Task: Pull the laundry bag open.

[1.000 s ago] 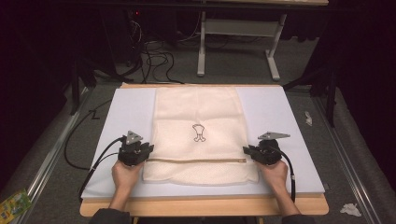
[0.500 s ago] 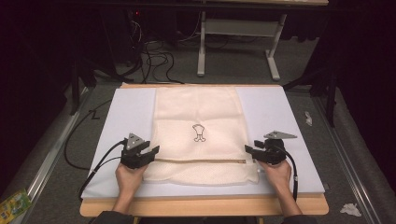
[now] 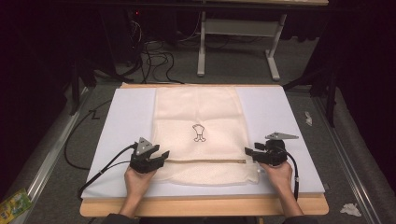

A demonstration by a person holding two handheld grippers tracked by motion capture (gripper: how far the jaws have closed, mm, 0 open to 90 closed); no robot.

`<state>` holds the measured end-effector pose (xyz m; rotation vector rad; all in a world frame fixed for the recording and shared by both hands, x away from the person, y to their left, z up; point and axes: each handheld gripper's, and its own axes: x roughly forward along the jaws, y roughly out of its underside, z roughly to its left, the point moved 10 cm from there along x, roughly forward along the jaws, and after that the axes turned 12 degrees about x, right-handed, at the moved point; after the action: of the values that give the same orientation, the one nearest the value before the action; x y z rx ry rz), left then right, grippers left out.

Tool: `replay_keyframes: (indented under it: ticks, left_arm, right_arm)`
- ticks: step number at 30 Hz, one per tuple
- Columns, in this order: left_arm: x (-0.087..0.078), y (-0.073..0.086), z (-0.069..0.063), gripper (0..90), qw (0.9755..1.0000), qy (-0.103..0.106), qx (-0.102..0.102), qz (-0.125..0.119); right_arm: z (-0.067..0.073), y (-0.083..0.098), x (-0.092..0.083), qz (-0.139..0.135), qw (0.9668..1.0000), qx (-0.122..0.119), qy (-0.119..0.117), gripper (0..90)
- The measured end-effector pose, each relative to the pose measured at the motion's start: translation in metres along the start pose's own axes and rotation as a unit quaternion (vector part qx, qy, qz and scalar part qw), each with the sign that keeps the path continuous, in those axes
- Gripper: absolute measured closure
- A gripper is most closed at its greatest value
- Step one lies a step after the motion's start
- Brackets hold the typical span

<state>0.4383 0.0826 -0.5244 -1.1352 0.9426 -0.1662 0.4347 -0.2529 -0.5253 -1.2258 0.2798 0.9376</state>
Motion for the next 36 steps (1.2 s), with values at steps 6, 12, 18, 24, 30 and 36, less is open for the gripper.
replay_keyframes:
  ticks: [6,12,18,24,30,36]
  left_arm:
    - [0.012,-0.006,-0.012,47.1,0.9998,0.016,0.007,0.004]
    - [0.020,-0.014,-0.020,45.9,0.9996,0.029,0.006,-0.002]
    - [0.030,-0.004,-0.023,45.7,0.9992,0.035,0.003,0.018]
    - [0.035,0.000,-0.023,46.0,0.9989,0.030,0.001,0.035]
    - [0.037,0.001,-0.025,44.7,0.9985,0.028,0.016,0.045]
    - [0.038,0.002,-0.026,44.7,0.9982,0.020,0.027,0.050]
  right_arm:
    - [0.003,0.003,0.005,0.025,0.9997,0.008,-0.004,42.5]
    - [0.009,0.007,0.018,0.055,0.9984,0.006,-0.001,42.2]
    - [0.016,0.010,0.024,0.078,0.9969,0.000,-0.005,43.8]
    - [0.018,0.016,0.019,0.093,0.9956,-0.007,-0.008,46.2]
    - [0.023,0.016,0.023,0.117,0.9921,-0.041,0.022,51.3]
    - [0.024,0.017,0.024,0.116,0.9891,-0.077,0.048,63.7]
